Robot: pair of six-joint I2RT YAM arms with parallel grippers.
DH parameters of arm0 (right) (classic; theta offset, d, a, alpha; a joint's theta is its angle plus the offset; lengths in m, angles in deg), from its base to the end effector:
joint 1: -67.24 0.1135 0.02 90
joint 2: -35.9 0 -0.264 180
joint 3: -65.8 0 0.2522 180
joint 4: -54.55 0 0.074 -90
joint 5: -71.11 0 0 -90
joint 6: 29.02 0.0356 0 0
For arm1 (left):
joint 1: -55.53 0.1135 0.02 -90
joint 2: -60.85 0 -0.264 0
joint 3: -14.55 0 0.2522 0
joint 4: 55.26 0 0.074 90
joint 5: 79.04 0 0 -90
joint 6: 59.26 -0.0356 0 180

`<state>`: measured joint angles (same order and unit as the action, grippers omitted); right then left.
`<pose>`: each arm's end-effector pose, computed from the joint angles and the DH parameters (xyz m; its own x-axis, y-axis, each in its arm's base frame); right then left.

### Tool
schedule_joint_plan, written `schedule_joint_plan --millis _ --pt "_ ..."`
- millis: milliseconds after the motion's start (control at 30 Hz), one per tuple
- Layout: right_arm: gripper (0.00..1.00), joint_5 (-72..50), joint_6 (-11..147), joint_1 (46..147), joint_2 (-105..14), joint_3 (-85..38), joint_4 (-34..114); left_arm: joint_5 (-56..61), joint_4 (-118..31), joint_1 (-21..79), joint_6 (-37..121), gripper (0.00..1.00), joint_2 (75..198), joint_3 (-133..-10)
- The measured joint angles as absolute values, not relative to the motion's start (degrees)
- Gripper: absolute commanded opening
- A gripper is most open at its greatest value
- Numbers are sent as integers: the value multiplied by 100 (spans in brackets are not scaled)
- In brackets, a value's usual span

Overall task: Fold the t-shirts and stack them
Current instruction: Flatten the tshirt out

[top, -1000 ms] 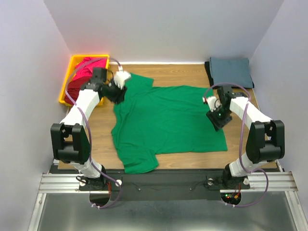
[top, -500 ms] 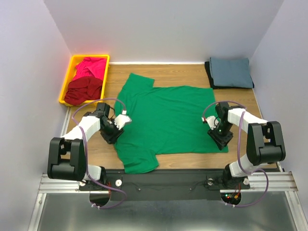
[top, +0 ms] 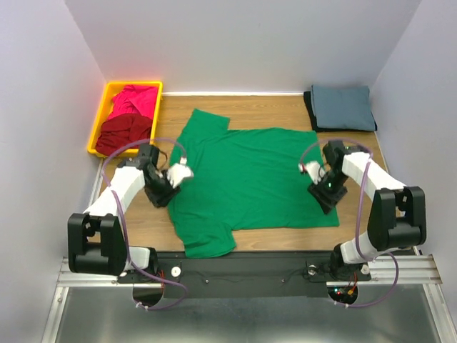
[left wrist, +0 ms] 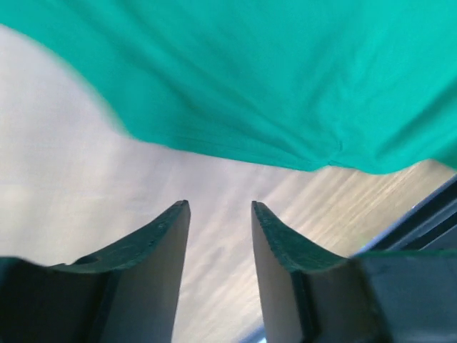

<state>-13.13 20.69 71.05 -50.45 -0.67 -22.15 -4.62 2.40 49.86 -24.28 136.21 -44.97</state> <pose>0.2271 0.0187 0.1825 -0.7208 -0.6928 0.0229 -0.6827 0.7151 0.1502 0.2246 -0.0319 0.1963 -0.4068 0.8335 -0.3738 0.8798 0.4676 0.0851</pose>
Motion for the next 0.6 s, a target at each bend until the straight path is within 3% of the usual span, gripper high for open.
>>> schedule_joint_plan --millis 133,233,600 --pt "50 -893 2160 7101 -5001 -1389 -2368 -1006 279 5001 -2330 53 13782 -5883" --pt "45 -768 2237 7099 -5207 -2028 -2193 -1253 -31 5001 -2230 51 13977 -6235" --pt "42 -816 2305 7101 -6251 -1267 -1741 -1058 -547 4874 -2098 48 14807 -5293"
